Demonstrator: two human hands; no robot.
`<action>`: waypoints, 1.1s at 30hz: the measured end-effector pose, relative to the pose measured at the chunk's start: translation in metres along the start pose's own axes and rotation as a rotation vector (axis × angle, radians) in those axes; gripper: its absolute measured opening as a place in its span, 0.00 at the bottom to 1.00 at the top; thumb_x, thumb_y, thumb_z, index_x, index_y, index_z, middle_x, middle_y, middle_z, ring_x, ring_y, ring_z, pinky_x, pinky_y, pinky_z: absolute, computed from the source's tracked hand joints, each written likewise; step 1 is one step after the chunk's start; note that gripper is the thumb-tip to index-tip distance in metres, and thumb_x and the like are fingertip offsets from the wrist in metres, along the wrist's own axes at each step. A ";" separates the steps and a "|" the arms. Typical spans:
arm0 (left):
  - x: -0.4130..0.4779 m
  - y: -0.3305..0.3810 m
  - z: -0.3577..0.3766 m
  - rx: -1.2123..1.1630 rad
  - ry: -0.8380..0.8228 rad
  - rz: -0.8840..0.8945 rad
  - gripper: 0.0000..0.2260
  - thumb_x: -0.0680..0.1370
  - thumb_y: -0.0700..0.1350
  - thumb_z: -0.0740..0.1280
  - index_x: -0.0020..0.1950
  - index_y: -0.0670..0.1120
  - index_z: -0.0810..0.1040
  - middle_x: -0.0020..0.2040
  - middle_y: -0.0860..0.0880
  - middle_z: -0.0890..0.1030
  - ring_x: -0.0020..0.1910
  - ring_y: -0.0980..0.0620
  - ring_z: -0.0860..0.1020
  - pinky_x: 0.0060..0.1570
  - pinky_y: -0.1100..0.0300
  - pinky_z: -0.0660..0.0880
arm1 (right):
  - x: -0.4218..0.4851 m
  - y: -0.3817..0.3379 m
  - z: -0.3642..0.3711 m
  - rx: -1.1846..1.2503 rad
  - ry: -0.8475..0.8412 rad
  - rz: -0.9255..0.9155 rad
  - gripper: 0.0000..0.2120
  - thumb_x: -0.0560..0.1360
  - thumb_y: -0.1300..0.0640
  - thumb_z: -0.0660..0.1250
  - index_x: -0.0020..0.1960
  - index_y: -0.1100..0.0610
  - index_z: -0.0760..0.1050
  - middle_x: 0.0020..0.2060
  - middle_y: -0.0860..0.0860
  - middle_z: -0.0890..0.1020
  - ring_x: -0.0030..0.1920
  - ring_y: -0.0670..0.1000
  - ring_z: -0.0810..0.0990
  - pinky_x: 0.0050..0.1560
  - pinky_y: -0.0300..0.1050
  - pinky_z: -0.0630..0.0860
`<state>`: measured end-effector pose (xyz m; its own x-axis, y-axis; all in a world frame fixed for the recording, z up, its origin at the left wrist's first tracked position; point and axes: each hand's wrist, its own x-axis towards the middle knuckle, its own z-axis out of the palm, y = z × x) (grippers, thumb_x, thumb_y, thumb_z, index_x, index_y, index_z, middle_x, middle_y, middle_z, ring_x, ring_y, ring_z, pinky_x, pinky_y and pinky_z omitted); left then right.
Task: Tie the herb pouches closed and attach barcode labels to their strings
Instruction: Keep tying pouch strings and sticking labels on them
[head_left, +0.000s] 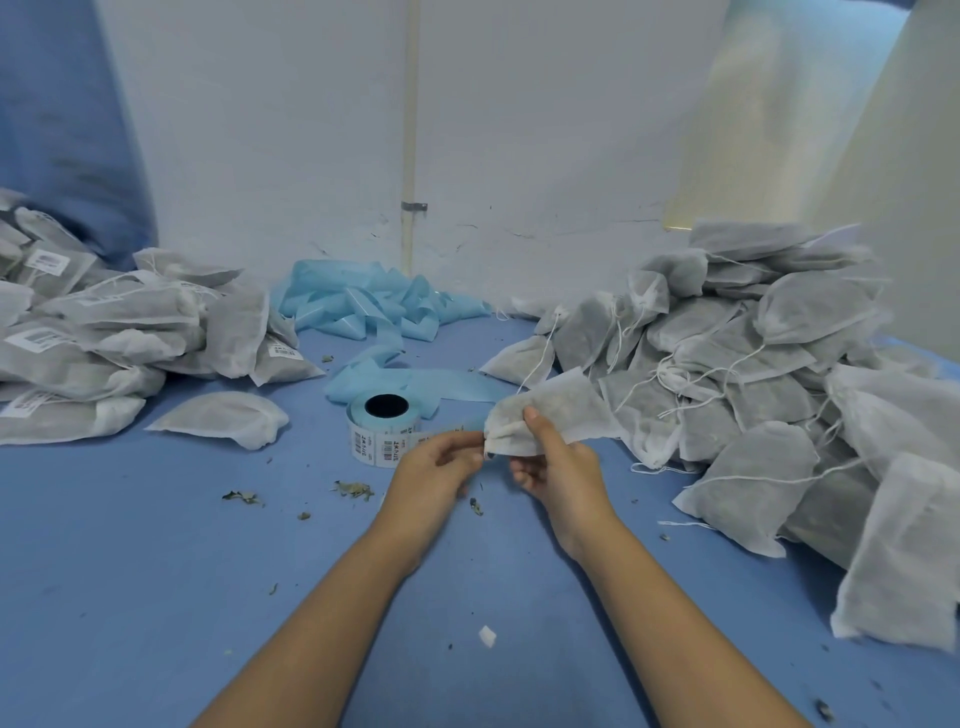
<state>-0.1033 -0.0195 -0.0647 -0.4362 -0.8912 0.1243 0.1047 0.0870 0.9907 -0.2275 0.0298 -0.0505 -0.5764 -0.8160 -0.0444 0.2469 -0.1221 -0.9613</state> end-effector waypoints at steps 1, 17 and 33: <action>-0.001 0.000 0.000 0.038 -0.016 0.009 0.08 0.77 0.40 0.66 0.51 0.51 0.82 0.40 0.60 0.83 0.38 0.65 0.78 0.36 0.74 0.72 | 0.000 -0.001 -0.001 -0.016 -0.010 0.015 0.13 0.77 0.52 0.66 0.41 0.61 0.78 0.27 0.52 0.78 0.27 0.47 0.74 0.29 0.35 0.73; 0.003 0.002 -0.002 -0.166 0.001 -0.205 0.05 0.77 0.39 0.68 0.42 0.40 0.78 0.32 0.47 0.82 0.31 0.55 0.82 0.31 0.68 0.77 | 0.004 0.002 -0.006 -0.094 -0.270 0.004 0.06 0.76 0.57 0.66 0.44 0.58 0.80 0.39 0.51 0.84 0.40 0.46 0.81 0.40 0.35 0.75; 0.003 0.003 0.003 -0.076 -0.054 -0.113 0.11 0.79 0.33 0.56 0.48 0.44 0.76 0.23 0.50 0.71 0.21 0.54 0.72 0.26 0.62 0.67 | -0.013 0.008 0.011 -0.357 -0.203 -0.192 0.12 0.75 0.64 0.65 0.34 0.61 0.80 0.25 0.48 0.80 0.27 0.41 0.76 0.32 0.30 0.71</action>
<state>-0.1068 -0.0203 -0.0611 -0.4967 -0.8678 0.0167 0.1186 -0.0489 0.9917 -0.2094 0.0334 -0.0551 -0.4121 -0.8963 0.1636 -0.1542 -0.1083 -0.9821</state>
